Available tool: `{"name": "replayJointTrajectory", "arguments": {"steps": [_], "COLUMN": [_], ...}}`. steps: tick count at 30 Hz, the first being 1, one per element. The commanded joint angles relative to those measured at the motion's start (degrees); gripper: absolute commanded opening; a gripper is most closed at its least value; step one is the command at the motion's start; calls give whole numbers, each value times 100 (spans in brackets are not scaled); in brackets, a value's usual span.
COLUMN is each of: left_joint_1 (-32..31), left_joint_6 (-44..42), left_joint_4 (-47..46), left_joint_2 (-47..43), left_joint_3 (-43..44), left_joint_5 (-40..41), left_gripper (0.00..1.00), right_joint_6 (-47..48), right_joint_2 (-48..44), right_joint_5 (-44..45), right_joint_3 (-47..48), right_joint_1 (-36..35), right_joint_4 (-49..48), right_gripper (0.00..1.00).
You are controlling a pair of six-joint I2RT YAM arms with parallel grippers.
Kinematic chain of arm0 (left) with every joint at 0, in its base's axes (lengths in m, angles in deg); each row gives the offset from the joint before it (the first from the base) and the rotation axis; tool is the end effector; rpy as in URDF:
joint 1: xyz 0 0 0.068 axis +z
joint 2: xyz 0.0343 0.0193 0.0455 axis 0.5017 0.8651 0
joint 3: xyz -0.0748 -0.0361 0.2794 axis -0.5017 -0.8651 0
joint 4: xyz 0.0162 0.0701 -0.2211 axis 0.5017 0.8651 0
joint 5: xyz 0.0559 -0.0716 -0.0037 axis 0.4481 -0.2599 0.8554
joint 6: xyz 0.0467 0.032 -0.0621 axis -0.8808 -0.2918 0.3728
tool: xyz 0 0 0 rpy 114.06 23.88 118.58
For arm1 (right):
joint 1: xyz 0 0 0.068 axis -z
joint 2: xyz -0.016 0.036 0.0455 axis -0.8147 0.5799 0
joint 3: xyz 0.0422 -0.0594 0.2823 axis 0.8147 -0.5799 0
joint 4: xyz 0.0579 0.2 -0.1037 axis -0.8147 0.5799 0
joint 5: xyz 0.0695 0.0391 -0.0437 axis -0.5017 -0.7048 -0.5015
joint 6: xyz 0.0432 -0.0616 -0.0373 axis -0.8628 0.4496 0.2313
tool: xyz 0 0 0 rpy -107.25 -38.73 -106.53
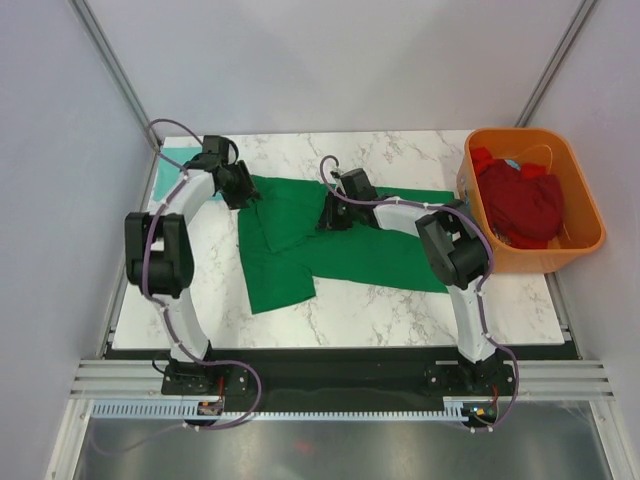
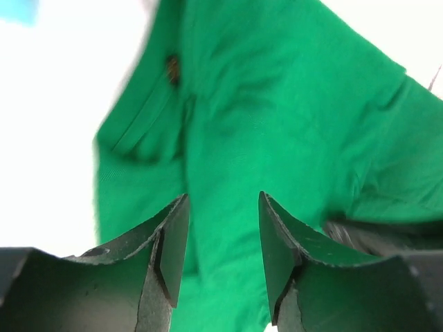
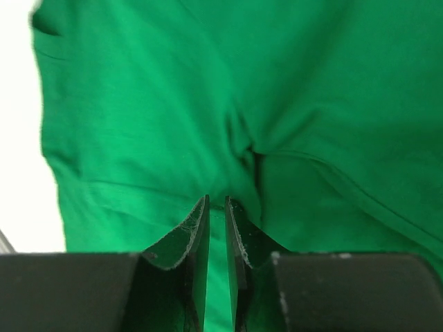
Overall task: Fold and stack the t-shirts
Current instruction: Fold the tshirt
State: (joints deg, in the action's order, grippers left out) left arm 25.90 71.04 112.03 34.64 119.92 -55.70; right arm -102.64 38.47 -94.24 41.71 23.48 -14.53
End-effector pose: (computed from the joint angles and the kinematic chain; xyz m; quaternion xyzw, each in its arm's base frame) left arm 0.4343 -0.0470 0.2068 -0.1835 0.9388 -0.1740 0.2340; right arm 0.4028 0.2717 0.1609 -0.0655 0.9008 0.3417 0.2599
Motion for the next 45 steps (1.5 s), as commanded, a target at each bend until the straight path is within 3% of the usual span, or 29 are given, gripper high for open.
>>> {"name": "replayJointTrajectory", "arguments": {"steps": [1,6,10,16,19,20,22,26,31,45], "left_joint_1": [16,25,-19,-62,-115,-124,-291,-598,-810,-1152], "left_joint_6": [52,209,718,1527,1634,2269,2686,2707,2803,2943], "left_joint_4": [104,78,-37,-37,-37,-28,-19,130,262,420], "left_joint_2": [-1153,-2331,-3254,-4738,-5266,-5373,-5601,-5375,-5251,-5031], "left_joint_3": [-771,-2074,-3434,-4755,-5230,-5371,-5662,-5715,-5811,-5917], "left_joint_5": [795,244,109,653,689,602,583,716,882,1453], "left_gripper": [53,54,51,48,47,35,35,47,47,43], "right_joint_6": [-14,-14,-206,-479,-602,-707,-848,-963,-866,-787], "right_joint_2": [47,-93,-785,-2051,-2606,-2747,-3116,-3705,-4172,-4374], "right_joint_5": [-56,278,656,999,1122,1131,1175,1350,1491,1579], "right_joint_3": [46,344,195,-744,-1350,-1483,-1738,-2397,-2609,-2679], "right_joint_1": [-101,-206,-250,-303,-321,-347,-460,-514,-505,-514], "right_joint_4": [-145,320,540,505,488,462,426,426,531,663], "right_gripper": [22,26,31,41,42,42,43,44,44,44]}}
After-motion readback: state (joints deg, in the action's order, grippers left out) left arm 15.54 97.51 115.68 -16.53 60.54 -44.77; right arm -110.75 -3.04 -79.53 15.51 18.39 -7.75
